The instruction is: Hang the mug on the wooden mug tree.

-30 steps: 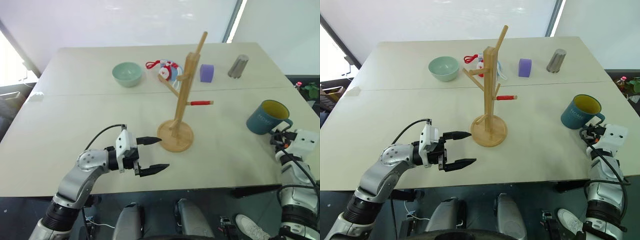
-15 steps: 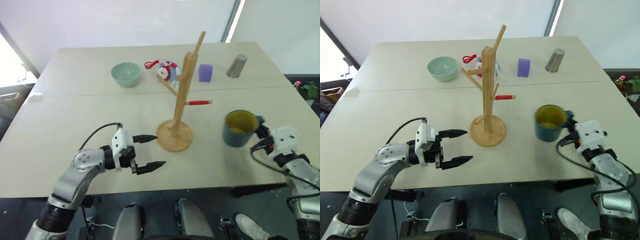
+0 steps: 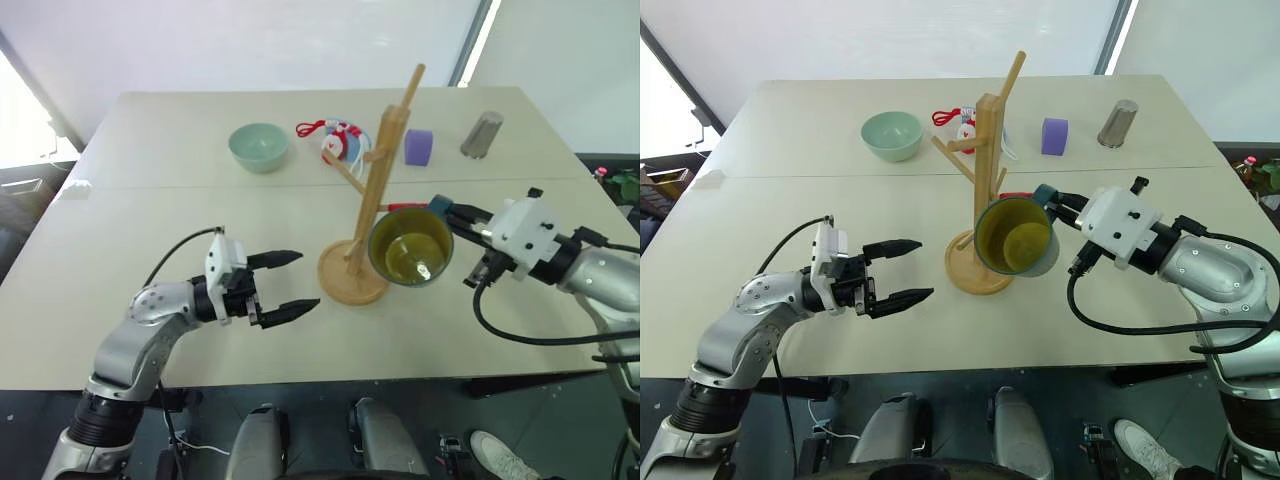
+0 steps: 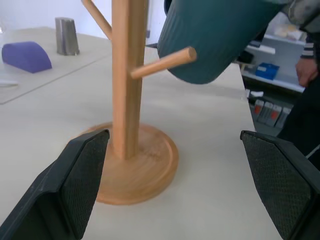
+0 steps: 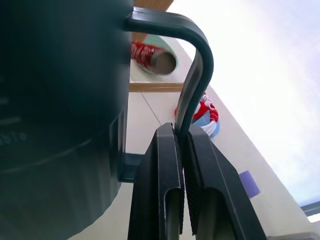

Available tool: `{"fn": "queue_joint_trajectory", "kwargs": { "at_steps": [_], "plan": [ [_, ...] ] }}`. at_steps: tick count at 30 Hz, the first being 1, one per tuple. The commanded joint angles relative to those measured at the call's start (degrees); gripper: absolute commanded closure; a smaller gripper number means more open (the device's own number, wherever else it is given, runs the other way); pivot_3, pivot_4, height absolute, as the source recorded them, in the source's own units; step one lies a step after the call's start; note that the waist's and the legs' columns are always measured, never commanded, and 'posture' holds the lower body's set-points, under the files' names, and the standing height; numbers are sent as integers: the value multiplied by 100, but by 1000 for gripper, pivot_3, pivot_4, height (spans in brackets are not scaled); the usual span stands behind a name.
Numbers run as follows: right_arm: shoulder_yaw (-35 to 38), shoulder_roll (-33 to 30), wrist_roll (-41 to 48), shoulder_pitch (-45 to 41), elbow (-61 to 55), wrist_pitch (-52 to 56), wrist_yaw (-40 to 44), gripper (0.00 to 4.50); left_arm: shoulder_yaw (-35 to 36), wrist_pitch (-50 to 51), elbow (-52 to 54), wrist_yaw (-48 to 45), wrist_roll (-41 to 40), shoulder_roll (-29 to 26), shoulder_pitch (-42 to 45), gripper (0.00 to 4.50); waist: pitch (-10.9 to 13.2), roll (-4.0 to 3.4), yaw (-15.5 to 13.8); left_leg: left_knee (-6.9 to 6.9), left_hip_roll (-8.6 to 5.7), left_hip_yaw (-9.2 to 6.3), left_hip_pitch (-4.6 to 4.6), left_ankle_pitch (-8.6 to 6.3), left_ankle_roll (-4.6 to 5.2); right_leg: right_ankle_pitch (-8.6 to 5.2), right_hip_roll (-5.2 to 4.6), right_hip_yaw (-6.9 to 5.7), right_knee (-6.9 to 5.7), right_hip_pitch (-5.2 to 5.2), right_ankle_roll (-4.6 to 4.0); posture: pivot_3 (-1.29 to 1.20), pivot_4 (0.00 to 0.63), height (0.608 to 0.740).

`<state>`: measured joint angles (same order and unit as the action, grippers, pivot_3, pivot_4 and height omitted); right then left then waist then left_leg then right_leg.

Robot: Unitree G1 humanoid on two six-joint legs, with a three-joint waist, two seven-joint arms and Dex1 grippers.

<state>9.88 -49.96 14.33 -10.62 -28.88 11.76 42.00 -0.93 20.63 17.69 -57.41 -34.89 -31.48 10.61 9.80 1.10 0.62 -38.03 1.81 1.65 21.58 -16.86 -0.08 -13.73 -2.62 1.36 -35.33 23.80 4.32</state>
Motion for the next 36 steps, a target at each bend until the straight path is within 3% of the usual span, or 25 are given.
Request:
{"fn": "queue_joint_trajectory", "kwargs": {
  "at_steps": [1, 18, 21, 28, 36],
  "plan": [
    [54, -93, 8, -221, -136, 15, 85, 4422, 261, 152, 313, -14, -325, -110, 195, 0, 0, 0, 0, 0, 0, 0, -1, 0, 0, 0, 0, 0, 0, 0, 0, 0, 150, 740],
    [-462, 56, -302, -1025, 488, 207, 170, 4422, 479, 581, 626, 126, -795, -278, 531, 0, 0, 0, 6, 0, 0, 0, -9, 1, -1, 1, 4, -1, -5, -4, -1, 0, 150, 740],
    [-495, 86, -285, -1079, 514, 237, 217, 3481, 465, 589, 645, 166, -779, -250, 542, 0, 0, 0, 6, 0, -1, 0, -8, 0, -1, 0, 4, -1, -5, -4, -1, 0, 150, 740],
    [-315, -7, -245, -1035, 357, 179, 329, 55, 459, 610, 689, 236, -770, -231, 490, 0, 0, 0, 6, 0, 0, -1, -8, 0, 0, 0, 4, -1, -5, -4, -1, 0, 150, 740],
    [910, 103, 667, -133, 229, 688, 466, 55, 720, 478, 137, 583, -594, -50, 154, 0, 0, 0, -9, 0, 0, -2, -9, 0, 0, 0, 3, -1, -2, -9, 0, 0, 150, 740]
  ]
}}
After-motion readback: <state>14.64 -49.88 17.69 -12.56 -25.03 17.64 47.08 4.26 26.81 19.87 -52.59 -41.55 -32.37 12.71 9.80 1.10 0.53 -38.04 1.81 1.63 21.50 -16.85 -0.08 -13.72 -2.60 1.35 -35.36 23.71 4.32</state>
